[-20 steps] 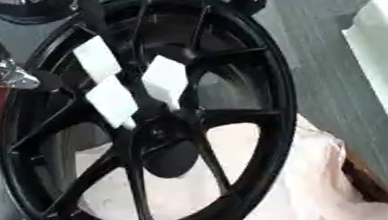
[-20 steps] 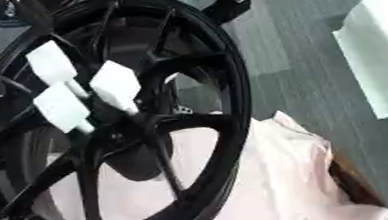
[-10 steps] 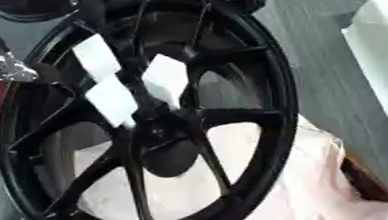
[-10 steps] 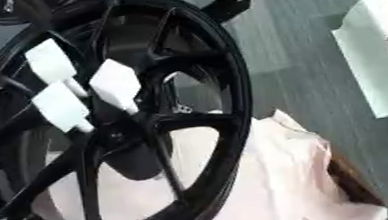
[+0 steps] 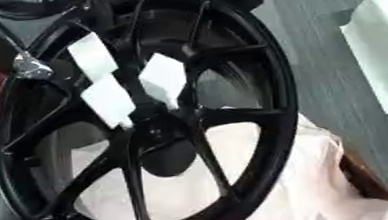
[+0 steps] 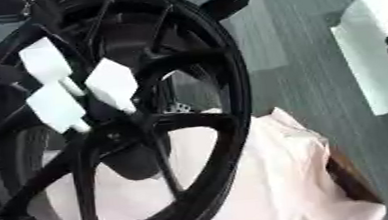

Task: Pull the pin out of the wheel hub.

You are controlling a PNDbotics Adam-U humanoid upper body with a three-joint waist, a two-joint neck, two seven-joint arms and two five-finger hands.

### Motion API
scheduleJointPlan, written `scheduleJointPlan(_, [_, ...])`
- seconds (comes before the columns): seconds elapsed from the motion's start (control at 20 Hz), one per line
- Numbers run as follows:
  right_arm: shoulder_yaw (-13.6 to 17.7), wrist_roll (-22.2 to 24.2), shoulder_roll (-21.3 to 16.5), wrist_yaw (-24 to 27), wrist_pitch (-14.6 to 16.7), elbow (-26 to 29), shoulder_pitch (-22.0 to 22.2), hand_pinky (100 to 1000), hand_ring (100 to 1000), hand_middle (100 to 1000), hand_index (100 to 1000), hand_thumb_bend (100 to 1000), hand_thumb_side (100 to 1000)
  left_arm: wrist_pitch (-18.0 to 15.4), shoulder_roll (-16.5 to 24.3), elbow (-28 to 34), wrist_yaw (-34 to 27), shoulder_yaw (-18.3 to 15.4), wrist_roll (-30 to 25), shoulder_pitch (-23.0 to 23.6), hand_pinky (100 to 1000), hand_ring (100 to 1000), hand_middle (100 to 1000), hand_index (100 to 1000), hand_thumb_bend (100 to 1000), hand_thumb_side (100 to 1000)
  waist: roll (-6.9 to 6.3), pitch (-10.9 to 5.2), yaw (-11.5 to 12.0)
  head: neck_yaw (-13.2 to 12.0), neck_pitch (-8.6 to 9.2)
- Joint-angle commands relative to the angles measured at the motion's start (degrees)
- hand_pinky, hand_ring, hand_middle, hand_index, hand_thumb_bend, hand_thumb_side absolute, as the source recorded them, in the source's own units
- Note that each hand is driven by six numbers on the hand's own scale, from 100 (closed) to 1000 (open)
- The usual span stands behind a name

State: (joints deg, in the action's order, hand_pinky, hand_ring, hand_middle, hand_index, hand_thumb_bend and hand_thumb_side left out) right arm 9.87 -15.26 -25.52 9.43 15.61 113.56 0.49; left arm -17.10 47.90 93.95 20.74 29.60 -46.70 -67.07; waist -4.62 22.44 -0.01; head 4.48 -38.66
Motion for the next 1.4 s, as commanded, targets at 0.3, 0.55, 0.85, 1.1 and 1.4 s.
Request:
scheduleJointPlan(0.3, [0.22, -0.03, -0.52, -0.28, -0.3, 1.03, -0.64, 833, 783, 732, 832, 100, 632, -6.11, 0.58, -1.4, 0.73, 0.18, -5.27, -0.99, 843, 849, 782, 839, 349, 100, -0.05, -0.55, -0.35, -0.02, 0.79])
scheduleJointPlan(0.55, [0.24, -0.04, -0.38, -0.25, -0.32, 1.03, -0.78, 833, 784, 733, 833, 100, 632, -6.43, 0.34, -2.13, 0.78, 0.87, -5.27, -0.91, 840, 845, 773, 834, 333, 100, -0.1, -0.37, -0.55, 0.08, 0.82])
scheduleJointPlan(0.85, [0.32, -0.14, -0.27, 0.01, -0.46, 1.03, -0.93, 834, 784, 732, 833, 100, 633, -6.63, 0.23, -2.72, 1.08, 1.31, -5.27, -0.82, 837, 835, 753, 820, 318, 100, -0.18, -0.37, -0.56, 0.14, 0.89])
scheduleJointPlan(1.1, [0.37, -0.16, -0.15, 0.08, -0.49, 1.03, -0.95, 834, 784, 732, 833, 100, 633, -6.71, 0.11, -3.29, 1.48, 1.73, -5.27, -0.74, 834, 829, 741, 806, 310, 100, -0.16, -0.35, -0.61, 0.11, 0.9])
scheduleJointPlan(1.4, [0.44, -0.21, 0.08, 0.15, -0.54, 1.03, -1.03, 835, 784, 733, 833, 100, 633, -6.64, -0.15, -4.21, 1.85, 2.23, -5.27, -0.61, 829, 817, 722, 798, 283, 100, -0.12, -0.27, -0.68, 0.03, 0.97])
